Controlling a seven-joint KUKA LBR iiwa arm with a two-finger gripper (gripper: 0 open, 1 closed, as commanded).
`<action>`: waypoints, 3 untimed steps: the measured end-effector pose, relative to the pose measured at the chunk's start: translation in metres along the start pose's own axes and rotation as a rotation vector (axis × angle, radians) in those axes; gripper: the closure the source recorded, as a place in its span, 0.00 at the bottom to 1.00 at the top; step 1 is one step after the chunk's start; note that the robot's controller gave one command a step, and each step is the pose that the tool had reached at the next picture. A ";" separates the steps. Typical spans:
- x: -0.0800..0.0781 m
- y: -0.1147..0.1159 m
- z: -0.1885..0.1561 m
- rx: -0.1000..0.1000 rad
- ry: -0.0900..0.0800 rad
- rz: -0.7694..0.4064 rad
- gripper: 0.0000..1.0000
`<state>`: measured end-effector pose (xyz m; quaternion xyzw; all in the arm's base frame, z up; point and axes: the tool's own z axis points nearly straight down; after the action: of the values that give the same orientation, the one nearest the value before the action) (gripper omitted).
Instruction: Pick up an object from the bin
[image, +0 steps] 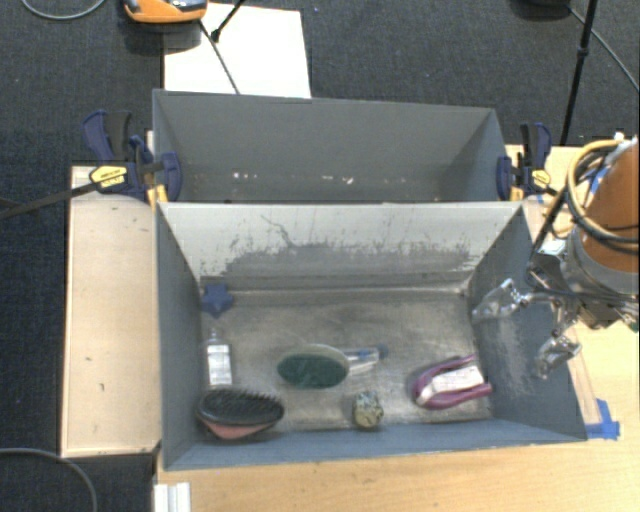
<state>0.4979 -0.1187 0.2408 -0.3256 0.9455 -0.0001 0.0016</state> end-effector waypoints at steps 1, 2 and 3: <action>-0.036 0.056 0.148 -0.007 0.003 -0.311 0.00; -0.036 0.054 0.146 -0.002 0.000 -0.312 1.00; -0.036 0.054 0.146 -0.002 0.000 -0.315 0.00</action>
Offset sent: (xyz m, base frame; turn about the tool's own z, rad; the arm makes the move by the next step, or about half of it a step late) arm -0.0045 0.0642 -0.1456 -0.3119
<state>0.4937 -0.0538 0.0952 -0.4698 0.8828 0.0003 0.0011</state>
